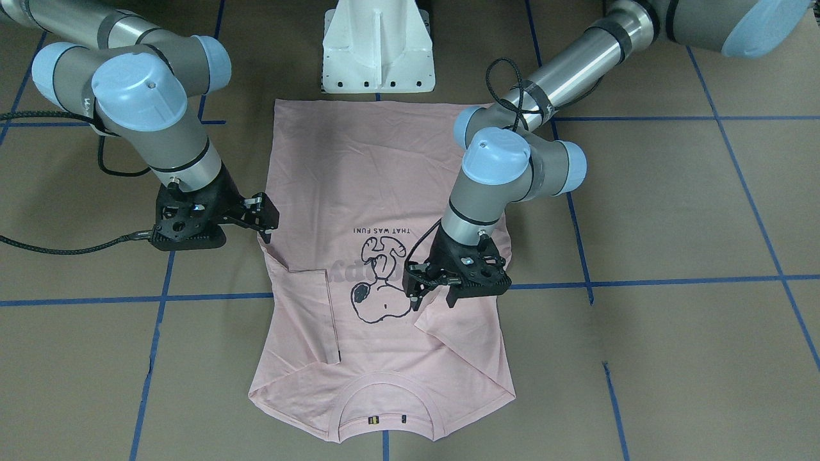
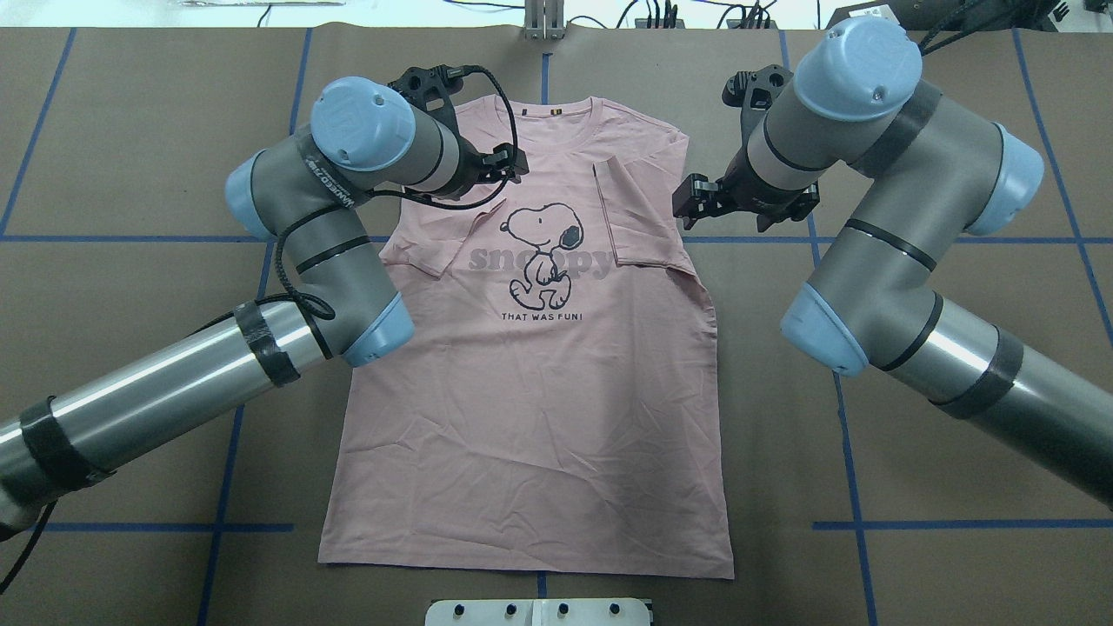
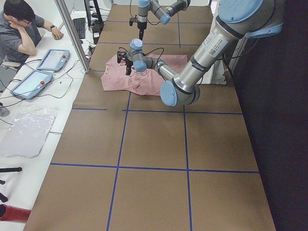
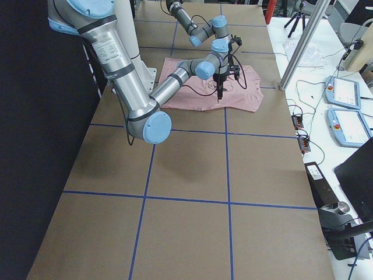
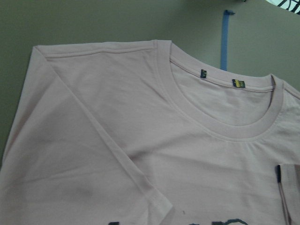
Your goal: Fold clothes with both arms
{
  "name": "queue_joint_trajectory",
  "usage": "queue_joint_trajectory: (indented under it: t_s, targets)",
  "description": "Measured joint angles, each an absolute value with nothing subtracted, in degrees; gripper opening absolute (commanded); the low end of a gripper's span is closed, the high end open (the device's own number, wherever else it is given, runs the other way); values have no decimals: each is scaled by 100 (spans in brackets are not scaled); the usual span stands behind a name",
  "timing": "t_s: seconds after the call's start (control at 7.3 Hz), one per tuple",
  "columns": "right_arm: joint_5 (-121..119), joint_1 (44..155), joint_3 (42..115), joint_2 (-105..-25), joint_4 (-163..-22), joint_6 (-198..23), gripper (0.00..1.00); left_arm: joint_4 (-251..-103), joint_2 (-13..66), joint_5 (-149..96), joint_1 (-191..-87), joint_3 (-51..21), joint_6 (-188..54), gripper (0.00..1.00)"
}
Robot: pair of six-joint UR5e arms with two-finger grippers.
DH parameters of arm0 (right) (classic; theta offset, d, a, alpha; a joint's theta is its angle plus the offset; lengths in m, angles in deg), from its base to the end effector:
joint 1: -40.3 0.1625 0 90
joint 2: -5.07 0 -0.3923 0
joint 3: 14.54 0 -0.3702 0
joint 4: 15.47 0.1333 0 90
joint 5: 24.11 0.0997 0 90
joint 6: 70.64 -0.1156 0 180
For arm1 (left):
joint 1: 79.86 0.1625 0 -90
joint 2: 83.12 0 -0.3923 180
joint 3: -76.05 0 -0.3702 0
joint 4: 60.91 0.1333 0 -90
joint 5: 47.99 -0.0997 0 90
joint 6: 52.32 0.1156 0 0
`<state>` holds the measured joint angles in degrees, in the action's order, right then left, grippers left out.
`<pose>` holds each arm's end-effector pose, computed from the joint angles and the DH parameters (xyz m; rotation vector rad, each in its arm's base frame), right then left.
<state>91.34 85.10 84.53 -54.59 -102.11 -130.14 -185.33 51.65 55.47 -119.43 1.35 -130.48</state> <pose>-0.3869 -0.5020 0.2750 0.1131 -0.8388 0.0688 0.5053 -0.5556 0.2188 0.2931 1.0948 -0.3004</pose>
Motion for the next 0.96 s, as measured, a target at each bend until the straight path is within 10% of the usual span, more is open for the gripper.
queue_joint_trajectory:
  t_s: [0.96]
  targets:
    - [5845,4592,10718,-7580,-9742,-16826,100,-17052,2630,5735,-11621,-3368,-12745,100]
